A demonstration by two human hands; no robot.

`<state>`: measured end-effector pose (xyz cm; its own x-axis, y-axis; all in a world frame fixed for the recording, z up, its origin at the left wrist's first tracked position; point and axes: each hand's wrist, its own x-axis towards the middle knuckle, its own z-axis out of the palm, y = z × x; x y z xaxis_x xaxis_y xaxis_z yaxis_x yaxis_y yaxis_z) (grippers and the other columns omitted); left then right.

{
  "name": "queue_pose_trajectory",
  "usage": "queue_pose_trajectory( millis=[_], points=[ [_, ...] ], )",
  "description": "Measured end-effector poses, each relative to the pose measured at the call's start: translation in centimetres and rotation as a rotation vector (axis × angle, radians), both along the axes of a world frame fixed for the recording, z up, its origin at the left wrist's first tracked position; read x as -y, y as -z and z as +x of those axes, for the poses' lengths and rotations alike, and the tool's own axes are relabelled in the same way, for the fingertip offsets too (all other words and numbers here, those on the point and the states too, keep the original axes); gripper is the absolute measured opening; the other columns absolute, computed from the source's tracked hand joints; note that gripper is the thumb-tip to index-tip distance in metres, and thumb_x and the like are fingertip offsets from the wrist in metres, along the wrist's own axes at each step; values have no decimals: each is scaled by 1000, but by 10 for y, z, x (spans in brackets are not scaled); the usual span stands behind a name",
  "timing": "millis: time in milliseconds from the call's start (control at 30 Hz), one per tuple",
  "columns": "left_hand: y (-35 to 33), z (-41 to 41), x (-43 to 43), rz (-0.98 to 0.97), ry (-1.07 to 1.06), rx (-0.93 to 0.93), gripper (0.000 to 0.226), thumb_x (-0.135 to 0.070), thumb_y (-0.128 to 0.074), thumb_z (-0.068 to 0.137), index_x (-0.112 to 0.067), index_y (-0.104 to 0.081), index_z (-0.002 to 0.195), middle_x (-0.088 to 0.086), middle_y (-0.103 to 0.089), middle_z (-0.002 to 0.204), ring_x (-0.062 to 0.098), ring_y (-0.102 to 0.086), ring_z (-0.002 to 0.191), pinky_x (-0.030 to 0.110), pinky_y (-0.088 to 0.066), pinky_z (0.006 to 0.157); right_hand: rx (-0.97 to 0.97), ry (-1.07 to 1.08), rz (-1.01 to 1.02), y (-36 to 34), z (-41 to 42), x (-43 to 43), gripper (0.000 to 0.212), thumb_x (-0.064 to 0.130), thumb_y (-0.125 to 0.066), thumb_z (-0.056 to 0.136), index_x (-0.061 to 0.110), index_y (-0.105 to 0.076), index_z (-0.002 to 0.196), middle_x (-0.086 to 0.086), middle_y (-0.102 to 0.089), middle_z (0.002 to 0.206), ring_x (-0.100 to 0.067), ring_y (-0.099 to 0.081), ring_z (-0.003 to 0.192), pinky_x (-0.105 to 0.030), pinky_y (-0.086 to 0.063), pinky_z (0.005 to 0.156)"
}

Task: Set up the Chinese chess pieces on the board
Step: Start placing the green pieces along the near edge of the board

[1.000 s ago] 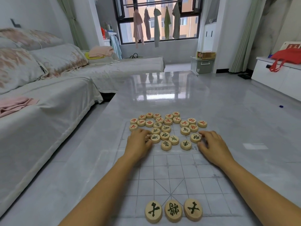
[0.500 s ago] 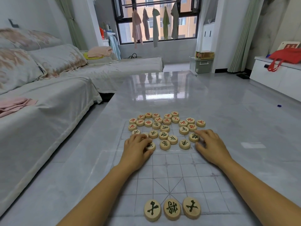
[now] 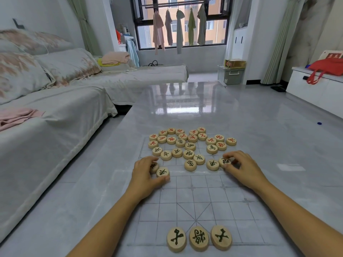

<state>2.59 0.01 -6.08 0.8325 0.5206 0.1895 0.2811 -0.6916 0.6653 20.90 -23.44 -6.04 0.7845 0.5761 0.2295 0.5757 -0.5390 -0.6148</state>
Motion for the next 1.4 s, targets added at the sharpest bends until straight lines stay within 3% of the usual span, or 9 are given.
queue_pose_trajectory(
  millis=[67, 400, 533, 700, 800, 967, 1167, 1300, 1400],
  points=[
    [0, 1, -1, 19, -18, -4, 71, -34, -79, 68, -18, -45, 128, 1, -47, 126, 16, -37, 119, 24, -34, 95, -13, 16, 11, 0, 0, -1, 30, 25, -61, 85, 23, -58, 115, 9, -52, 105, -12, -49, 95, -36, -43, 89],
    [5, 5, -4, -53, -103, 54, 78, -27, -80, 68, -14, -39, 133, 4, -45, 132, 18, -40, 121, 22, -34, 94, -2, 12, -14, 3, 2, -2, 31, 26, -58, 87, 22, -58, 118, 4, -57, 111, -13, -47, 100, -34, -42, 91],
    [6, 5, -7, -111, -119, 66, 85, -25, -82, 66, -14, -35, 136, 4, -42, 138, 18, -42, 124, 28, -37, 101, 51, 53, -29, -2, 13, -10, 29, 20, -47, 93, 15, -58, 120, -7, -55, 121, -22, -48, 108, -38, -42, 93],
    [6, 5, -7, -142, -102, 73, 89, -25, -84, 63, -16, -34, 137, 1, -42, 139, 16, -42, 124, 29, -38, 103, 228, -59, -316, -23, 29, -41, 37, 17, -41, 95, 17, -48, 132, -3, -46, 138, -24, -38, 123, -36, -38, 98],
    [6, 4, -8, -169, -81, 79, 88, -24, -83, 64, -19, -33, 136, -1, -42, 139, 14, -42, 124, 27, -37, 103, 224, -101, -480, -24, 39, -55, 34, 14, -45, 92, 17, -53, 125, -4, -50, 131, -27, -43, 119, -37, -42, 92],
    [4, 4, -7, -162, -52, 79, 83, -25, -81, 66, -21, -34, 134, -3, -44, 137, 12, -43, 122, 21, -36, 98, 145, -25, -409, -23, 39, -57, 35, 21, -54, 90, 13, -53, 124, -7, -47, 124, -26, -51, 106, -36, -46, 85],
    [3, 3, -7, -108, -6, 50, 75, -28, -82, 64, -22, -44, 129, -5, -48, 126, 11, -46, 114, 26, -41, 97, 109, -43, -294, -20, 25, -52, 22, 19, -48, 93, 11, -56, 111, -8, -58, 113, -21, -53, 93, -30, -44, 75],
    [4, 3, -8, -28, 54, 24, 61, -32, -82, 64, -25, -55, 118, -11, -46, 114, 14, -48, 111, 35, -42, 99, 92, -95, -234, -18, 14, -38, 23, 17, -45, 93, 16, -58, 112, -3, -59, 113, -17, -52, 98, -25, -38, 77],
    [4, 3, -8, 10, 90, 2, 53, -34, -79, 67, -29, -60, 117, -12, -44, 115, 13, -44, 111, 31, -41, 97, 113, -134, -232, -17, 7, -26, 24, 18, -44, 94, 20, -59, 113, 4, -57, 108, -17, -50, 108, -27, -33, 87]
  ],
)
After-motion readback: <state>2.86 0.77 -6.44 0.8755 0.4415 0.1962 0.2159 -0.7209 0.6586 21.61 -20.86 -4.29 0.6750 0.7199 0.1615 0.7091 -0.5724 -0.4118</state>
